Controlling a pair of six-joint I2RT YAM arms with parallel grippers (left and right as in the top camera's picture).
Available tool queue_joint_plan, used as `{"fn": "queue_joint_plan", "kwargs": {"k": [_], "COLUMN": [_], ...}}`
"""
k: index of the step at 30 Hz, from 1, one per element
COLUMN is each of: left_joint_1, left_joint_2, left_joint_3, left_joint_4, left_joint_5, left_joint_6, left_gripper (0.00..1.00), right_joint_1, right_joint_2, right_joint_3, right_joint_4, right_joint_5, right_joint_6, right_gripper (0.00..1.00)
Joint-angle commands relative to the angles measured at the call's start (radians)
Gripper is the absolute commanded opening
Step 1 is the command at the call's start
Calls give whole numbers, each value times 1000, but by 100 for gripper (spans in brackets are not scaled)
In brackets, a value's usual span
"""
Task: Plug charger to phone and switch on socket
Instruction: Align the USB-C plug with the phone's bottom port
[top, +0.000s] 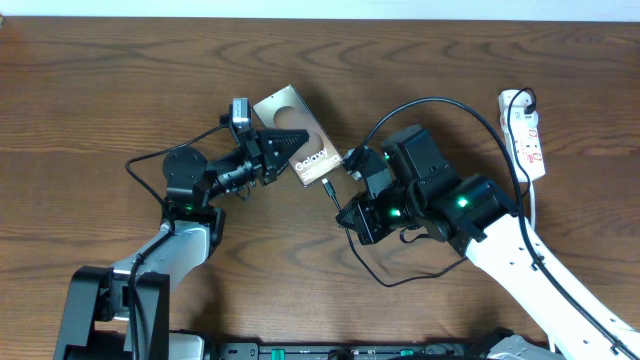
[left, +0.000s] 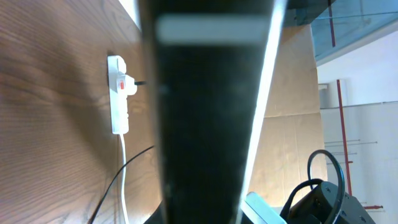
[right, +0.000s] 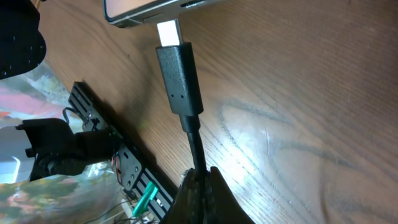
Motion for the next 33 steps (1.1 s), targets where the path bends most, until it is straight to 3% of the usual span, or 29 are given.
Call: {"fn": "queue_joint_plan", "kwargs": {"k": [1, 33], "left_joint_1": [-2, -2], "left_joint_2": [-9, -9], "left_joint_3": [35, 35], "left_joint_4": [17, 17], "left_joint_5": [26, 58], "left_joint_6": [33, 105], "left_gripper": [7, 7], "right_joint_1": [5, 5], "right_joint_2": [3, 29], "right_joint_3": [-3, -3], "right_joint_4": [-11, -40], "right_joint_5": [-16, -43], "right_joint_6": [34, 70], "right_gripper": [1, 1]}}
